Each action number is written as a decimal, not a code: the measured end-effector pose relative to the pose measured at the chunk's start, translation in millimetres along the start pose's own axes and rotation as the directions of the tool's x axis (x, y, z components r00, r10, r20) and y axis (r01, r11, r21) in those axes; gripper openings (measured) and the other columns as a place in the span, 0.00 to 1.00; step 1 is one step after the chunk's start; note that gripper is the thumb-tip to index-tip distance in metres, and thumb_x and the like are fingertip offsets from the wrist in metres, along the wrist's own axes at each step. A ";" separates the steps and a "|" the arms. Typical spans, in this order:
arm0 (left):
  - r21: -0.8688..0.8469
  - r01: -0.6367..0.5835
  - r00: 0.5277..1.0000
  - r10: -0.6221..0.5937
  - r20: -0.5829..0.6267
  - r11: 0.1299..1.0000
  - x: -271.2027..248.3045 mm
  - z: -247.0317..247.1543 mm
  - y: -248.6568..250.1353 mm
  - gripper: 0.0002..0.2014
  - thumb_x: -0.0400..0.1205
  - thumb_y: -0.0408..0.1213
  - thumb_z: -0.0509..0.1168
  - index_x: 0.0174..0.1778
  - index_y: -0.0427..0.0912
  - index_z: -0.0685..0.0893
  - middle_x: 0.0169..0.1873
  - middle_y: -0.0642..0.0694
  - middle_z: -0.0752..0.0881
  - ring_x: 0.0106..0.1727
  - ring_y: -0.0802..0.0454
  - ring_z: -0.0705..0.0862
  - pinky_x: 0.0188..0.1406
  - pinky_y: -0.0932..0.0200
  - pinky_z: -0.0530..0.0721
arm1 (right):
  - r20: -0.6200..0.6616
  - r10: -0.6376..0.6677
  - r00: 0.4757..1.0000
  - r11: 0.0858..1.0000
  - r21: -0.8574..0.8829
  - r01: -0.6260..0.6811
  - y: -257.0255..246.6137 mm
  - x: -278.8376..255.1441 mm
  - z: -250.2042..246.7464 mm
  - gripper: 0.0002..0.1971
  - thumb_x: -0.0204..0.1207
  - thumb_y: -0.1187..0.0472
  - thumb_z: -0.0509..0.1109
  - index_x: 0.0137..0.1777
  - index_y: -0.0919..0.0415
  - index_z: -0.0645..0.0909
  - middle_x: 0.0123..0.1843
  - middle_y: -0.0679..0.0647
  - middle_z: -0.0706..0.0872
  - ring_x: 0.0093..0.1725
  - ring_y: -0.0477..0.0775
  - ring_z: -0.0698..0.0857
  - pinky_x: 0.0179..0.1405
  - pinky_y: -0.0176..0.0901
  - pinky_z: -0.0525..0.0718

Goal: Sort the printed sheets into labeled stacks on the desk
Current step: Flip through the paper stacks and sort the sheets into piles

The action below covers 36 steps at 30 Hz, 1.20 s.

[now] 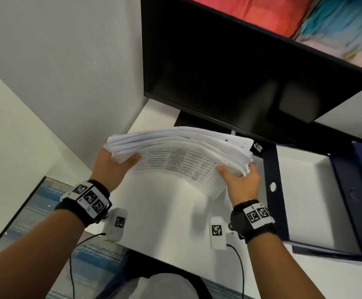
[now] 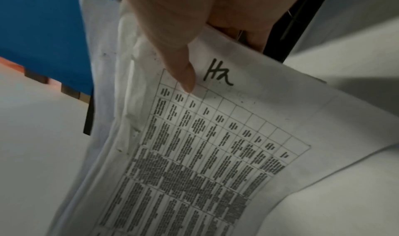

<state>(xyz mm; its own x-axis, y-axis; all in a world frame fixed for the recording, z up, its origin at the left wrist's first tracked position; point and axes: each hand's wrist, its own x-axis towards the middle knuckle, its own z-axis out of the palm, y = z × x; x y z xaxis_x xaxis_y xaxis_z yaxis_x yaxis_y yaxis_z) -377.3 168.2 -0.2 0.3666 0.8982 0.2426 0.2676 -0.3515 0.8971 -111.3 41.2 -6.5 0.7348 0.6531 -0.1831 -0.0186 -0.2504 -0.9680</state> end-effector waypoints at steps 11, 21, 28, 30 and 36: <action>-0.203 0.140 0.927 -0.201 -0.318 0.969 17.9 0.4 -9.9 0.09 0.87 0.41 0.62 0.41 0.54 0.83 0.30 0.65 0.84 0.32 0.70 0.79 0.33 0.76 0.76 | -0.054 -0.294 0.954 0.954 0.036 0.296 -36.1 -0.5 4.0 0.08 0.81 0.66 0.71 0.58 0.66 0.83 0.44 0.43 0.84 0.39 0.28 0.86 0.34 0.28 0.84; -0.191 0.126 0.923 -0.186 -0.337 0.973 25.8 3.2 -4.2 0.07 0.85 0.35 0.64 0.47 0.53 0.83 0.41 0.57 0.84 0.38 0.66 0.82 0.35 0.72 0.81 | -0.026 -0.440 0.898 0.898 0.001 0.440 -41.2 -4.7 7.7 0.14 0.78 0.73 0.71 0.50 0.50 0.80 0.64 0.57 0.82 0.62 0.48 0.83 0.61 0.34 0.80; -0.169 0.123 0.929 -0.173 -0.326 0.978 29.7 3.9 -5.5 0.04 0.84 0.39 0.66 0.49 0.47 0.87 0.42 0.56 0.86 0.43 0.57 0.84 0.43 0.62 0.82 | 0.001 -0.429 0.903 0.883 -0.212 0.419 -32.7 3.4 6.7 0.08 0.80 0.67 0.70 0.49 0.53 0.85 0.55 0.46 0.83 0.53 0.30 0.81 0.45 0.19 0.78; -0.174 0.124 0.932 -0.175 -0.318 0.977 31.8 4.3 -5.8 0.05 0.83 0.38 0.67 0.48 0.45 0.87 0.41 0.54 0.87 0.43 0.56 0.84 0.44 0.59 0.82 | -0.040 -0.397 0.917 0.899 -0.219 0.380 -29.7 4.6 7.2 0.12 0.79 0.68 0.70 0.44 0.47 0.83 0.50 0.42 0.83 0.49 0.39 0.83 0.44 0.29 0.83; -0.143 0.128 0.931 -0.168 -0.324 0.982 34.2 4.0 -2.5 0.08 0.83 0.37 0.67 0.41 0.56 0.84 0.35 0.67 0.85 0.38 0.66 0.81 0.42 0.62 0.79 | 0.014 -0.372 0.928 0.901 -0.233 0.365 -36.8 -2.7 8.7 0.08 0.78 0.67 0.73 0.50 0.52 0.83 0.49 0.35 0.79 0.49 0.26 0.80 0.47 0.25 0.83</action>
<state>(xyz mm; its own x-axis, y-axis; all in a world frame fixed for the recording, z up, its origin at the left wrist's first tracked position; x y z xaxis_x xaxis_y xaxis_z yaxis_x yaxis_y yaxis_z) -361.8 198.7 4.3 0.0072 0.9808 0.1947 0.1824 -0.1927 0.9642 -118.5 54.9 28.1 0.6794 0.7092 0.1882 0.4093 -0.1535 -0.8994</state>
